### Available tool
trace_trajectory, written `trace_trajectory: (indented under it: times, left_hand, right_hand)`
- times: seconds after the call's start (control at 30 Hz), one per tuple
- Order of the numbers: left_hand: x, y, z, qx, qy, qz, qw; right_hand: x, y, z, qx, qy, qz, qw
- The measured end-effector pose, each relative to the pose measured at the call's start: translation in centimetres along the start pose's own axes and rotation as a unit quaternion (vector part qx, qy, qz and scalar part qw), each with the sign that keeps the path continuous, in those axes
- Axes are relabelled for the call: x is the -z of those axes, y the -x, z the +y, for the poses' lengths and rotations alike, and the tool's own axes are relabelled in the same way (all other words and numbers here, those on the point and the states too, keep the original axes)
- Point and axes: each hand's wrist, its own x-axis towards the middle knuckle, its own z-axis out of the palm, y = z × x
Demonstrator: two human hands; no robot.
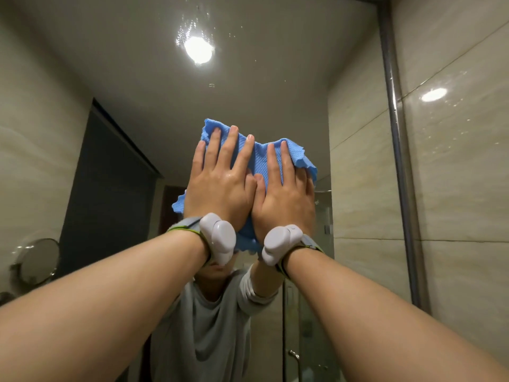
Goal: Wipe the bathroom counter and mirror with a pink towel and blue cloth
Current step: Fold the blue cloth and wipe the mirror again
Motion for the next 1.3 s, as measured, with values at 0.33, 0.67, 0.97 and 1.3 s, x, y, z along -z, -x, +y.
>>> trace_trajectory:
  times: [0.33, 0.67, 0.97, 1.3]
  left_hand:
    - [-1.3, -1.8, 4.4, -0.013, 0.004, 0.002, 1.000]
    - [-1.8, -1.5, 7.2, -0.023, 0.010, -0.007, 1.000]
    - [-2.2, -0.5, 10.1, -0.033, 0.020, -0.014, 0.999]
    - [-4.0, 1.2, 14.5, -0.050, 0.033, -0.006, 0.998]
  right_hand:
    - [0.8, -1.0, 4.6, -0.011, 0.014, 0.011, 1.000]
    - [0.9, -0.2, 7.5, -0.014, 0.025, 0.011, 1.000]
    - [1.3, 1.3, 10.4, -0.012, 0.041, 0.006, 0.999]
    - [2.1, 3.8, 14.7, -0.022, 0.047, 0.006, 0.999]
